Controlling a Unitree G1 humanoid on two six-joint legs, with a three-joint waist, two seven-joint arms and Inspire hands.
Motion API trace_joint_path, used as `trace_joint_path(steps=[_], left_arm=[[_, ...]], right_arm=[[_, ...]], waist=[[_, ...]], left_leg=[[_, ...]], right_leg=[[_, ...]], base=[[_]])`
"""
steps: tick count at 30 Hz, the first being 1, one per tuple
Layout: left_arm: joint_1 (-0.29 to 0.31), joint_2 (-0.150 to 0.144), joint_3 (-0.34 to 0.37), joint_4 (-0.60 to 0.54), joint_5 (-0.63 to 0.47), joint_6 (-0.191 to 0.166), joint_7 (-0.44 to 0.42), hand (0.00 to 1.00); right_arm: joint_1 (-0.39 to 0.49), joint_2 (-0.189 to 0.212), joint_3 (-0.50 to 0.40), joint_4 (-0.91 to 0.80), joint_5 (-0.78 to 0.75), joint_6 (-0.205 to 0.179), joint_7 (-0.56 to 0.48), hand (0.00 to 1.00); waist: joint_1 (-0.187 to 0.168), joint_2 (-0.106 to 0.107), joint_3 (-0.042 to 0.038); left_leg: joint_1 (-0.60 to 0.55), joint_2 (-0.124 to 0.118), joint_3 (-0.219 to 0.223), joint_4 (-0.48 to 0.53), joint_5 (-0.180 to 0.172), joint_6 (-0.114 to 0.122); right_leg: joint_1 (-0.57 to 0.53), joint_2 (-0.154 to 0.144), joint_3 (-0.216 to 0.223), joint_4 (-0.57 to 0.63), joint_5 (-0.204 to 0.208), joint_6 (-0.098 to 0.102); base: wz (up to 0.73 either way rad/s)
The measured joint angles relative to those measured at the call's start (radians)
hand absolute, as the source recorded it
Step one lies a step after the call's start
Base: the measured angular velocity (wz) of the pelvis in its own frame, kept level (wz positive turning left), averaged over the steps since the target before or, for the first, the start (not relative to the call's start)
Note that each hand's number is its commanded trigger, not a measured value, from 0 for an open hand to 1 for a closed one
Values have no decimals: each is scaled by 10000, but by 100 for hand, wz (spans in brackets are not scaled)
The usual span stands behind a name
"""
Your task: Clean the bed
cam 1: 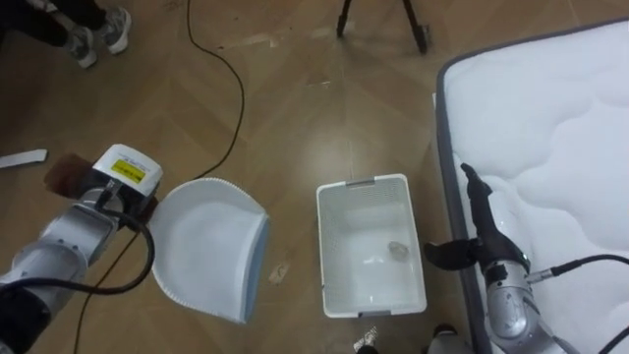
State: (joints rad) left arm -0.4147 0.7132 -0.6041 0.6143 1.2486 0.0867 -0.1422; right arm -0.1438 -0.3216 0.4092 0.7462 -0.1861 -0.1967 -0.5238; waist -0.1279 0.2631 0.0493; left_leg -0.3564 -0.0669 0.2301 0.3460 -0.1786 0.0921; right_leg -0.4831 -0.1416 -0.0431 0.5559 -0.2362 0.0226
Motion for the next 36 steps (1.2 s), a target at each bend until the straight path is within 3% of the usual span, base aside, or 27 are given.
trace_joint_path(steps=[4,13,18,21,24,26,27,29,30,34,36], left_arm=[[-19,0,0,76,-4,0,202,100],[220,-8,110,-97,-12,-28,831,100],[440,-7,555,-332,-354,-369,1425,100],[1168,-13,1567,-806,-767,-479,2028,100],[2035,-62,2177,-1434,-1201,-623,2245,100],[3019,-323,3064,-1873,-1227,-811,2301,100],[3212,-419,3290,-1960,-1233,-846,2302,100],[3901,-891,4095,-2405,-1735,-836,2344,100],[3988,-985,4166,-2488,-2020,-824,2362,100],[4243,-1460,4201,-2891,-3049,-940,2459,100],[4293,-1773,4208,-2926,-3185,-933,2419,100]], right_arm=[[-19,-1,3,0,-74,1,-54,0],[35,-20,-33,-1,285,-119,-202,0],[521,-44,-512,-158,354,-372,-208,0],[912,-34,-721,-339,293,-533,-211,0],[1548,-61,-1100,-639,350,-527,-52,0],[1889,-105,-1342,-871,370,-520,222,0],[1947,-118,-1428,-921,363,-509,284,0],[2252,-262,-1669,-1321,441,-400,507,0],[2335,-296,-1686,-1401,493,-376,538,0],[2556,-293,-1720,-1616,588,-157,917,0],[2634,-228,-1873,-1692,468,-12,1092,0]], waist=[[-14,99,16],[84,54,50],[225,-61,30],[390,-354,-44],[645,-758,-235],[1101,-1035,-382],[1200,-1061,-395],[1347,-1122,-413],[1347,-1140,-414],[1058,-1434,-388],[1041,-1587,-393]], left_leg=[[2,9,26,-11,0,0],[92,26,15,-44,-1,-1],[342,27,-134,-180,-3,-6],[536,24,-146,-251,-5,-9],[966,81,-161,-272,-39,-66],[1541,202,-272,-358,-182,-222],[1696,211,-463,-384,-226,-262],[2180,204,-1224,-454,-426,-362],[2293,196,-1341,-466,-471,-366],[2826,186,-1138,-807,-601,-322],[3009,227,-658,-865,-689,-298]], right_leg=[[-11,3,3,0,0,0],[95,21,-42,-126,-2,-3],[454,52,-173,-401,10,14],[600,97,-129,-492,9,13],[980,277,136,-805,43,15],[1415,699,789,-1207,248,1],[1541,794,958,-1317,320,0],[1906,1068,1436,-1588,466,25],[1975,1114,1545,-1603,480,34],[2095,1361,2191,-1569,590,141],[2072,1555,2604,-1595,727,168]], base=[[0],[0],[5],[-14],[-36],[-96],[-108],[-81],[-56],[-53],[-80]])
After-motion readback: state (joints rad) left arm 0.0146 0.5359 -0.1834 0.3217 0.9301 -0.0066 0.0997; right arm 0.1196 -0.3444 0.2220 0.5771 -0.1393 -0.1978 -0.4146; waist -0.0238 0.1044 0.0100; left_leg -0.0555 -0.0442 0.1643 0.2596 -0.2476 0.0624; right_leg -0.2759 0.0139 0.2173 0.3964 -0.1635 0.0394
